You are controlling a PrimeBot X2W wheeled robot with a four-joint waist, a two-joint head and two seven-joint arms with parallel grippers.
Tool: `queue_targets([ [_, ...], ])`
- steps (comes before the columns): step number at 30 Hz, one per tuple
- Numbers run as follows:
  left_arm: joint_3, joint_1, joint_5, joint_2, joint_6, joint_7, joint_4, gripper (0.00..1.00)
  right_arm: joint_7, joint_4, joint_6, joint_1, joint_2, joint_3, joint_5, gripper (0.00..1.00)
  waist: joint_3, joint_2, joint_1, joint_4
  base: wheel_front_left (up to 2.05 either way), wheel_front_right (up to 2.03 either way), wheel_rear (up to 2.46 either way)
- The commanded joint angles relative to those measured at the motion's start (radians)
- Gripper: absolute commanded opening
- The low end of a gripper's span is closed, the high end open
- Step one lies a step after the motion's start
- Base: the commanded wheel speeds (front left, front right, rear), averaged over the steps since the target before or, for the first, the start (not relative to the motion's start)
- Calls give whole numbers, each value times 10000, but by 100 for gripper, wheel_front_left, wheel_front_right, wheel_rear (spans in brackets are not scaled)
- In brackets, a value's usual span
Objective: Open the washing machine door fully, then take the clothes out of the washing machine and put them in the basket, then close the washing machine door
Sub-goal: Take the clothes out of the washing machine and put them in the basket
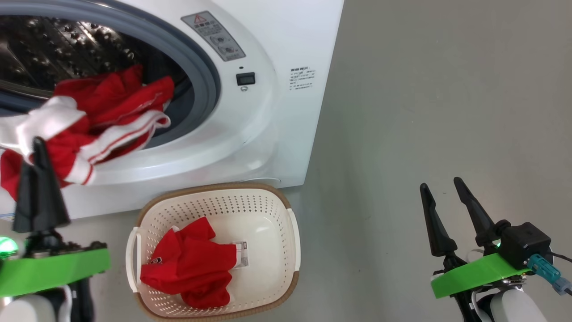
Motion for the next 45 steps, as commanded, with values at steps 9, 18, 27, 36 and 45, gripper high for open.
queue_targets([
  [9,-397,138,-184,186,-57,-48,1357,0,-63,-240,4,-94,-73,244,23,100,245,0,0,-45,0,0,0],
  [18,-1150,-802,69,356,-57,-48,4032,0,-63,-311,4,-427,-73,356,184,100,1002,0,0,-177,0,0,0],
  [27,-1932,-2251,14,928,-57,-48,6624,0,-63,-466,4,-925,-73,445,429,100,2135,0,0,-438,0,0,0],
  [36,-2607,-3464,-363,1216,-57,-48,8157,9,-63,-571,4,-1309,-73,447,548,100,2909,0,0,-566,0,0,0],
  [45,-2755,-4137,-411,1437,-57,-48,9025,33,-63,-570,4,-1500,-73,559,568,100,3178,0,0,-634,0,0,0],
])
